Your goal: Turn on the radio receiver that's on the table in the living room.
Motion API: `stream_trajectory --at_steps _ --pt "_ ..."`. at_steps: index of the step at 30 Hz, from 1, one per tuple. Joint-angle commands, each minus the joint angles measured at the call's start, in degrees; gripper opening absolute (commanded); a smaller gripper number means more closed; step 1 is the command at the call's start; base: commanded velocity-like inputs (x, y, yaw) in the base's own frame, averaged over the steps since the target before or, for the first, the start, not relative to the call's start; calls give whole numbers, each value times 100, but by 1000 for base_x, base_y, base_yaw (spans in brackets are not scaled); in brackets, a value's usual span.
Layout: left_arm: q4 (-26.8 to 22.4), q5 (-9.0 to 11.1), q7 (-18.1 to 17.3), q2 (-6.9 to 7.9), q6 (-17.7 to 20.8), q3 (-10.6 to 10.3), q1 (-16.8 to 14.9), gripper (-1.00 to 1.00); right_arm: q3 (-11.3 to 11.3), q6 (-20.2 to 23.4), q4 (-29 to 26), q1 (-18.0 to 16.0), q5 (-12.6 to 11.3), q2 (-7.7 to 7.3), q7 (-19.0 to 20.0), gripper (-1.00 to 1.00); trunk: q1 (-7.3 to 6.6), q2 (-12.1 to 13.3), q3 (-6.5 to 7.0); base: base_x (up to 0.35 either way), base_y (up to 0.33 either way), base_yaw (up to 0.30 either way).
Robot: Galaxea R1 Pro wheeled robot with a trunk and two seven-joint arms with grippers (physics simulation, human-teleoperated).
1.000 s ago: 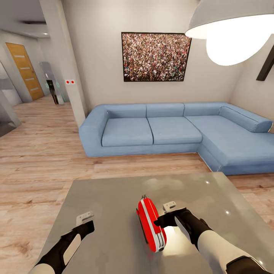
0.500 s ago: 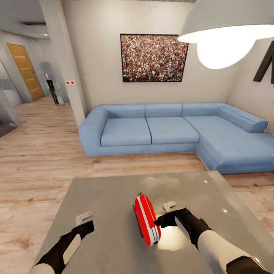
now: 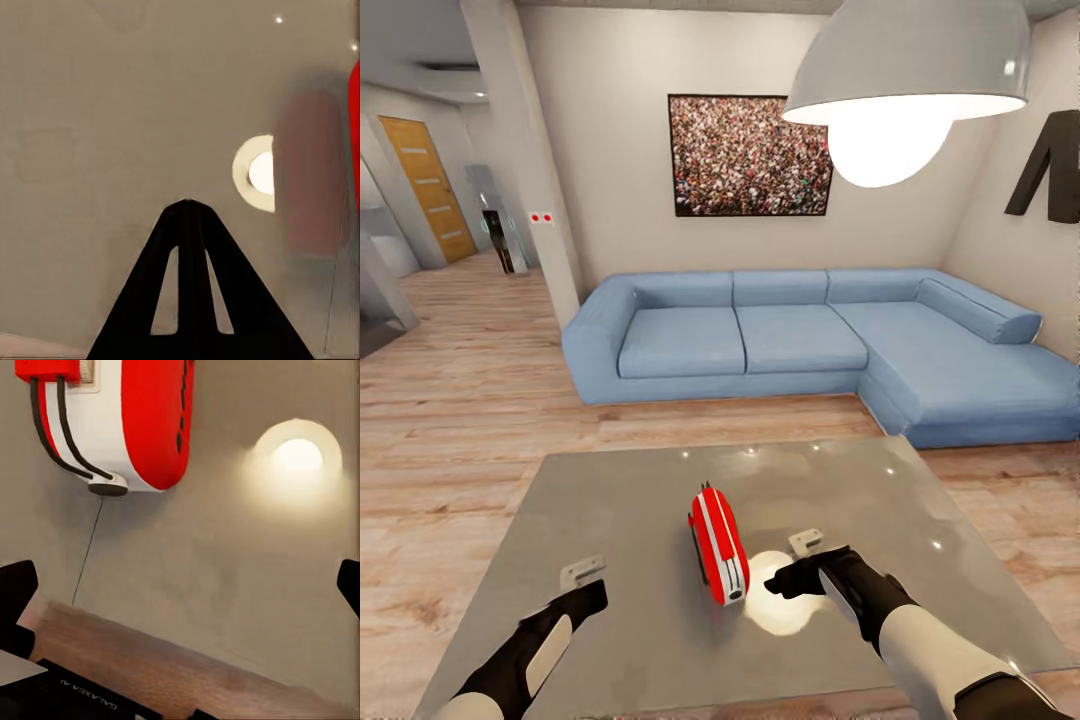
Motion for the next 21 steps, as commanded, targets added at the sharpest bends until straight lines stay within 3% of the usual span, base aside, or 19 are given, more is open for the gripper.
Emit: stream_trajectory --at_steps 1,14,18,21 --pt "2 0 0 0 0 -1 0 -100 0 0 0 0 0 0 0 100 -23 42 19 -106 -96 0" --pt "30 -18 -11 -4 4 2 3 -100 -8 -54 73 6 -8 -3 -9 100 -308 563 252 -140 -13 0" --pt "665 -293 -31 -2 -52 2 2 -100 -10 -811 619 16 -8 -8 -18 100 -396 724 324 -19 0 0" --pt "1507 -567 -41 43 -583 6 1 -100 -13 -1534 1155 17 -13 -9 -138 100 -462 844 378 -4 0 0"
